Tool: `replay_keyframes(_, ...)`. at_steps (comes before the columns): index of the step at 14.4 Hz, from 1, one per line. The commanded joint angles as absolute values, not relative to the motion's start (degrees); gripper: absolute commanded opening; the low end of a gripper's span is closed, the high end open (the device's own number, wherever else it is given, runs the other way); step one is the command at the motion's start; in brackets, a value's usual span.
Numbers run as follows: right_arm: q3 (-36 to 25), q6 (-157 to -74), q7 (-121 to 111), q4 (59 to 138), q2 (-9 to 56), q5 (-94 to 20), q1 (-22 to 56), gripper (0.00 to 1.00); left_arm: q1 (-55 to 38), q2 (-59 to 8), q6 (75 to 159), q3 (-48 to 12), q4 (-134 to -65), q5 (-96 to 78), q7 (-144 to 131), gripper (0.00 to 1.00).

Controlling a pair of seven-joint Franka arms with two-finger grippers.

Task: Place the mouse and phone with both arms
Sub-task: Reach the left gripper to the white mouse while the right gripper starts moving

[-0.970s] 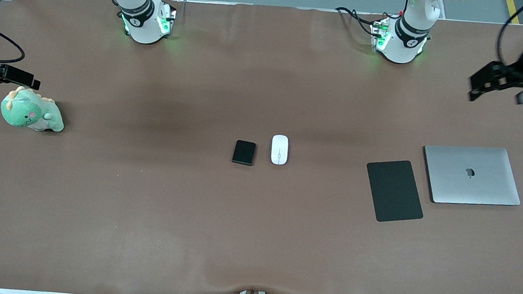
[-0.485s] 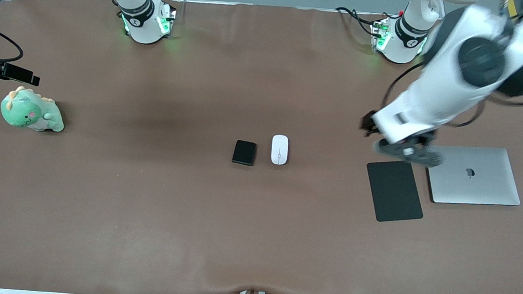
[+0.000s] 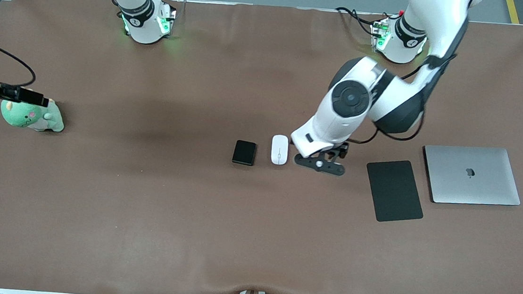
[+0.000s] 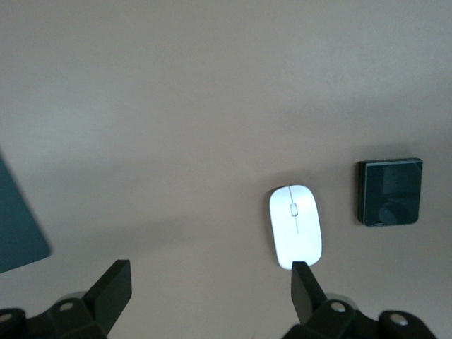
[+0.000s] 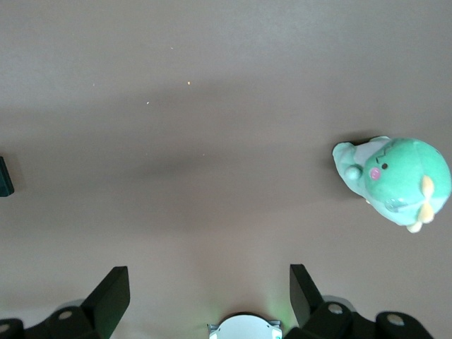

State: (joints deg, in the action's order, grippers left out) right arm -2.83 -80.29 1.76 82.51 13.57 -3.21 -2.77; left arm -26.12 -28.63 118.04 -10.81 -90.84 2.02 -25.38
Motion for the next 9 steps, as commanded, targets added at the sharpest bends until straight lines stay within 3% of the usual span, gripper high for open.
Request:
replay_keyframes(1, -2.90, -80.42, 1.75, 82.70, 14.41, -3.60, -1.67, 1.00, -28.82, -33.03, 123.64, -10.28, -90.97, 2.99, -28.99, 1.00)
replay_keyframes(9, -2.73, -87.27, 2.28, 83.76, 17.66, -3.87, 1.40, 1.00, -33.31, -41.39, 130.52, -9.49, -91.14, 3.51, -34.36, 1.00)
